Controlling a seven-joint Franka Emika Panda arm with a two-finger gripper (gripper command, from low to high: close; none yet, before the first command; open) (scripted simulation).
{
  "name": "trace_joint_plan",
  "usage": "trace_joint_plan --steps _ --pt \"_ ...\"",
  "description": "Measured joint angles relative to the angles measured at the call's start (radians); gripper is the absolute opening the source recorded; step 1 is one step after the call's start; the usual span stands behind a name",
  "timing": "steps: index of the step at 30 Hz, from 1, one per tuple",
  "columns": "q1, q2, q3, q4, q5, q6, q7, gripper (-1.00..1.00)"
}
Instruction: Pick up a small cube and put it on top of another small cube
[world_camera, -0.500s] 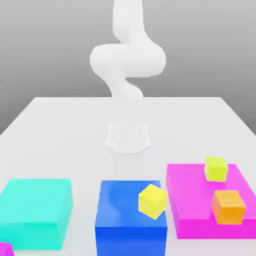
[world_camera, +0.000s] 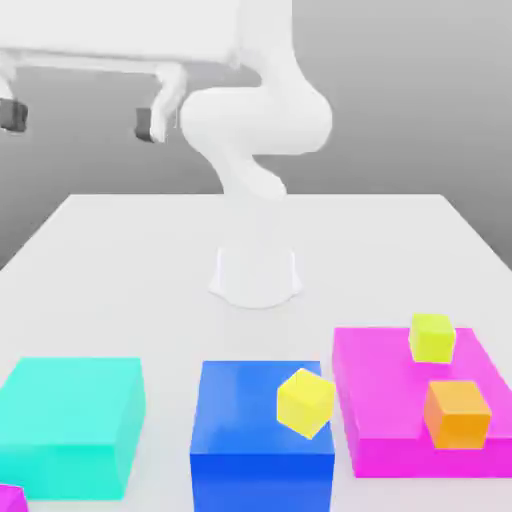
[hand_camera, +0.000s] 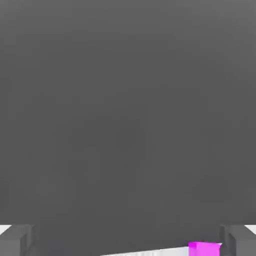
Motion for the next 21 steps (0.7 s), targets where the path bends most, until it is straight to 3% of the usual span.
trace_joint_plan --steps 17,21 --pt "-0.199 0.616 -0.047 0.113 0.18 0.107 -0.283 0.0" --pt "-0.237 0.771 -0.014 0.158 0.217 0.196 -0.315 0.0"
